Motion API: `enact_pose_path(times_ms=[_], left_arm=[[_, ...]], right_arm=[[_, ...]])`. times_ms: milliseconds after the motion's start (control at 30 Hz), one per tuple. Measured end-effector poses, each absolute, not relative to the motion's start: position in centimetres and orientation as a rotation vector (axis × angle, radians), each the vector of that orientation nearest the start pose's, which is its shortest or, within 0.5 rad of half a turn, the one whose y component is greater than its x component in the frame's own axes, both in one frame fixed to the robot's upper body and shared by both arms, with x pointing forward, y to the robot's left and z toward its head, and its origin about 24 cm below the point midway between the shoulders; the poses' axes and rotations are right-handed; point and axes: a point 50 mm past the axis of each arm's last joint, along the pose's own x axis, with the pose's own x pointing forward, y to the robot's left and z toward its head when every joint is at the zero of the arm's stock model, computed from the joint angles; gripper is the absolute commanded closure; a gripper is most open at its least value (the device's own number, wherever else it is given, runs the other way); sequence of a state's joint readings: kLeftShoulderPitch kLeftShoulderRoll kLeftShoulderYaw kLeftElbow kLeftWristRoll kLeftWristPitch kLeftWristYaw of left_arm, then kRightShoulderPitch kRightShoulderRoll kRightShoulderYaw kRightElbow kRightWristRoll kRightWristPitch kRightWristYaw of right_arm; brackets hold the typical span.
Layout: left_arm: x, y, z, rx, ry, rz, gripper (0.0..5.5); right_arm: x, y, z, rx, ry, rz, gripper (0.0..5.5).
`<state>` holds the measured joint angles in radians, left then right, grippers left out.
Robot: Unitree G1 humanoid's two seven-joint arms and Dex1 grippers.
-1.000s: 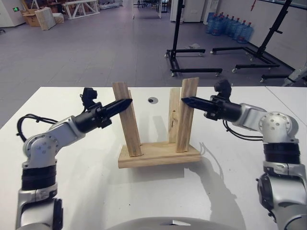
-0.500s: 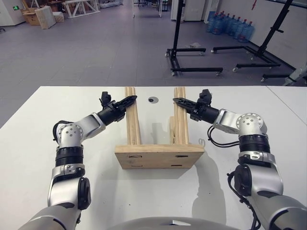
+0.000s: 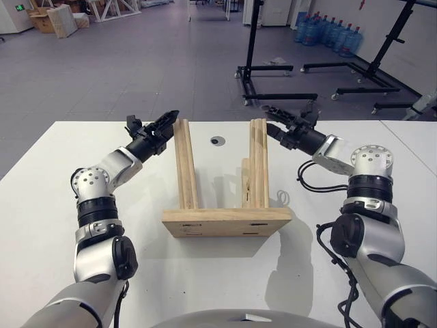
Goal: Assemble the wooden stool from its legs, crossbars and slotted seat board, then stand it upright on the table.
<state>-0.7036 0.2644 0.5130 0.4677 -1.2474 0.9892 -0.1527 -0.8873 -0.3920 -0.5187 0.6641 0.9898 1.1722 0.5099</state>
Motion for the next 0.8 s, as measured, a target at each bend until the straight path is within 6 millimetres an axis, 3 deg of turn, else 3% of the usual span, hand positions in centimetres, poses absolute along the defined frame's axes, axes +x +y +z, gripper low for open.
enact_pose_path(times_ms=[67, 233, 333, 433, 500, 600, 633, 700, 800], left_arm=[[35.1, 19.9, 13.7, -1.17, 0.303, -0.499, 2.75], [36.3, 23.4, 11.3, -1.059, 0.302, -0.245, 2.75], [35.7, 26.6, 13.2, -0.794, 0.155, -0.267, 2.75], [30.8, 30.8, 15.2, -0.404, 0.032, -0.403, 2.75], [26.5, 32.5, 13.8, -0.238, 0.086, -0.483, 2.75], [19.9, 33.3, 11.6, -0.175, 0.22, -0.641, 2.75], [17.1, 33.3, 11.4, -0.161, 0.277, -0.72, 2.75], [14.4, 31.6, 12.7, -0.085, 0.343, -0.903, 2.75], [15.0, 27.0, 12.8, -0.018, 0.344, -1.137, 2.75]], right_arm=[[36.1, -20.8, 18.0, 1.061, 0.298, 0.766, 1.56], [37.0, -22.5, 15.3, 1.002, 0.32, 0.592, 1.56], [36.5, -25.0, 16.5, 0.801, 0.227, 0.584, 1.56], [33.1, -29.7, 18.0, 0.476, 0.092, 0.589, 1.56], [30.0, -32.0, 17.5, 0.308, 0.086, 0.608, 1.56], [24.5, -34.1, 15.6, 0.158, 0.184, 0.736, 1.56], [21.8, -34.5, 14.7, 0.108, 0.266, 0.819, 1.56], [18.3, -33.3, 13.8, 0.043, 0.42, 1.019, 1.56], [17.7, -28.4, 12.2, 0.028, 0.464, 1.253, 1.56]])
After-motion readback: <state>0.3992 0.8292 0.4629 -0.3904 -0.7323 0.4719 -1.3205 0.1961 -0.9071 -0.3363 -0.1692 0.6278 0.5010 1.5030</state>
